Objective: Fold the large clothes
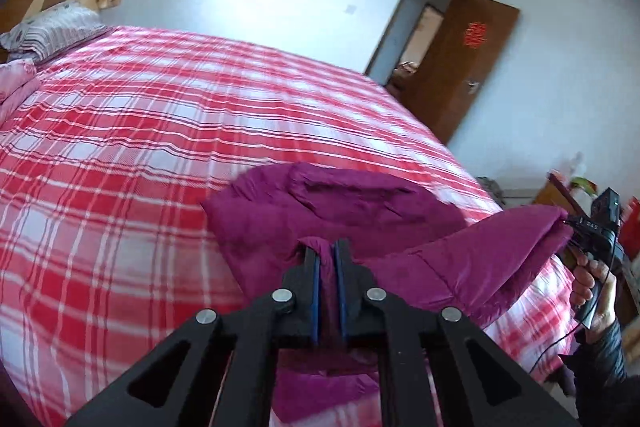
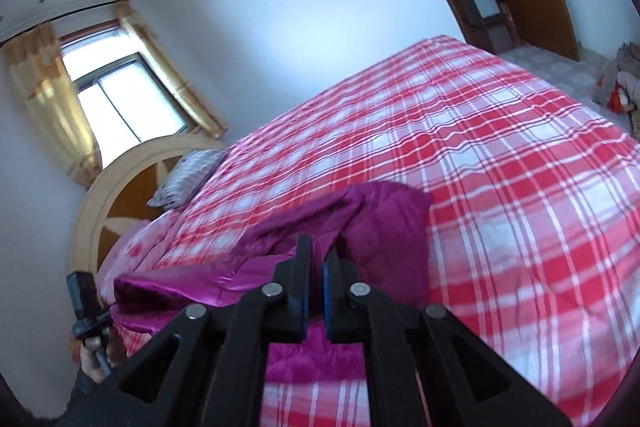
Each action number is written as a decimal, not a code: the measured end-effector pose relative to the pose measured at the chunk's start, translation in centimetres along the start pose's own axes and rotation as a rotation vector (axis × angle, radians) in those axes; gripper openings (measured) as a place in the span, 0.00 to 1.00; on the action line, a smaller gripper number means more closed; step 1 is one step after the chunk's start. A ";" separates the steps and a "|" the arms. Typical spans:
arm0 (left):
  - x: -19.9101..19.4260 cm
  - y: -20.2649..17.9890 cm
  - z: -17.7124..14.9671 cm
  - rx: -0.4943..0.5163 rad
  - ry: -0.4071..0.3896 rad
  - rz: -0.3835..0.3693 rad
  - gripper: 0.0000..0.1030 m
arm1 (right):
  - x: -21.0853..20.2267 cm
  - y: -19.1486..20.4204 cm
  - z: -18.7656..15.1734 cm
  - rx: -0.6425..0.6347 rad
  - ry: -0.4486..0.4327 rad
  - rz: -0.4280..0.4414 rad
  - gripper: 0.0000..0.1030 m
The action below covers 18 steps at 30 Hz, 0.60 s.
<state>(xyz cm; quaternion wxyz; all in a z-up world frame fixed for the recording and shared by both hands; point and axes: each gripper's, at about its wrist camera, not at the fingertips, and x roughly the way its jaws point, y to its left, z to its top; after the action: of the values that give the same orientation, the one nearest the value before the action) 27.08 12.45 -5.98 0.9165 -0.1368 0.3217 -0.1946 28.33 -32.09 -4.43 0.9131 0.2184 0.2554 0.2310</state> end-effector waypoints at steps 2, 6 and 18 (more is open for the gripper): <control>1.2 1.3 1.6 -0.049 0.010 0.009 0.11 | 2.0 -0.7 1.5 0.013 -0.001 -0.025 0.07; -0.2 2.2 3.8 -0.067 -0.122 0.148 0.65 | 6.0 -1.9 3.9 0.037 0.015 -0.080 0.07; 13.6 -7.1 3.5 0.297 -0.137 0.304 0.83 | 16.8 -5.1 3.8 0.081 0.091 -0.240 0.07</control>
<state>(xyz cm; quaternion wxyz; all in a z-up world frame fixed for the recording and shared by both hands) 37.21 0.57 -8.00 0.9651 0.0366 0.2435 -0.0896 44.89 -28.33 -10.24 0.9121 0.2121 0.3299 0.1190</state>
